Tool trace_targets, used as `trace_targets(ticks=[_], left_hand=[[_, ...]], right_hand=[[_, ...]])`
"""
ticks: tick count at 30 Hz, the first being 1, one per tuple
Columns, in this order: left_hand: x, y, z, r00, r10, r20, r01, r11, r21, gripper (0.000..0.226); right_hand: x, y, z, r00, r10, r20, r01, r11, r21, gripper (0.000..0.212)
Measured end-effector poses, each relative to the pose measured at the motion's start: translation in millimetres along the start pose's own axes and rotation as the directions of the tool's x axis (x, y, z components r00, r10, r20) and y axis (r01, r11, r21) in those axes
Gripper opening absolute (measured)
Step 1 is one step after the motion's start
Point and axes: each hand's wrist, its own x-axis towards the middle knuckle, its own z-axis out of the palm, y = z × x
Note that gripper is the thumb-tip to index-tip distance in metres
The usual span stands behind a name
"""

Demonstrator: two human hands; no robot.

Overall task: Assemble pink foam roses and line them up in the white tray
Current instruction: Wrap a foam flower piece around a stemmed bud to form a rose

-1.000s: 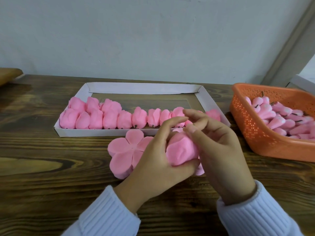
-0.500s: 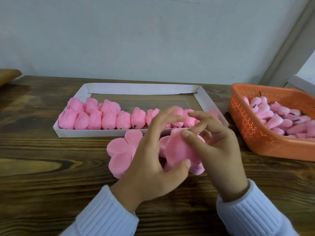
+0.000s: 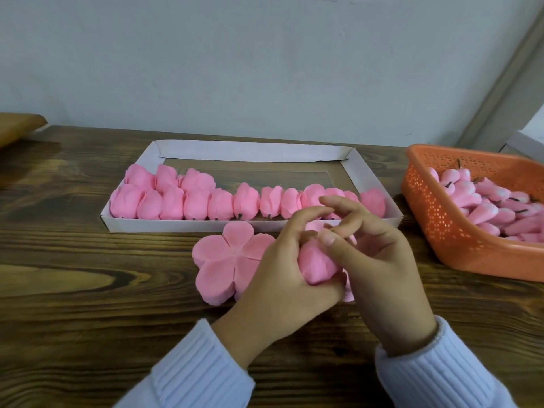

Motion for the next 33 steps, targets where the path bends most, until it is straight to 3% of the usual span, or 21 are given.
trace_targets(ticks=[12, 14, 17, 21, 23, 26, 30, 33], left_hand=[[-1, -3, -2, 0.987, -0.135, 0.084, 0.141, 0.987, -0.082, 0.062], [-1, 0, -3, 0.972, -0.171, 0.164, 0.202, 0.959, -0.201, 0.063], [-1, 4, -6, 0.938, -0.180, 0.296, 0.289, 0.878, -0.382, 0.069], [-1, 5, -10, 0.882, -0.128, 0.454, 0.347, 0.828, -0.440, 0.072], [-1, 7, -10, 0.863, -0.107, 0.494, 0.344, 0.841, -0.418, 0.075], [-2, 7, -9, 0.877, -0.127, 0.464, 0.312, 0.884, -0.348, 0.080], [0, 4, -9, 0.889, -0.223, 0.400, 0.364, 0.874, -0.322, 0.080], [1, 5, -11, 0.863, -0.259, 0.433, 0.420, 0.844, -0.333, 0.080]], right_hand=[[2, 2, -5, 0.995, 0.067, -0.069, -0.066, 0.998, 0.019, 0.021], [4, 2, -10, 0.998, 0.069, 0.010, -0.069, 0.998, -0.001, 0.007], [7, -5, -16, 0.977, 0.093, 0.191, -0.098, 0.995, 0.015, 0.034], [9, -10, -18, 0.955, 0.109, 0.274, -0.116, 0.993, 0.007, 0.033], [8, -8, -20, 0.958, 0.107, 0.266, -0.119, 0.992, 0.032, 0.027], [8, -5, -22, 0.975, 0.070, 0.209, -0.065, 0.997, -0.030, 0.003], [8, -4, -20, 0.995, -0.010, 0.100, 0.022, 0.993, -0.114, 0.026], [10, -3, -21, 0.994, -0.080, 0.070, 0.095, 0.967, -0.238, 0.018]])
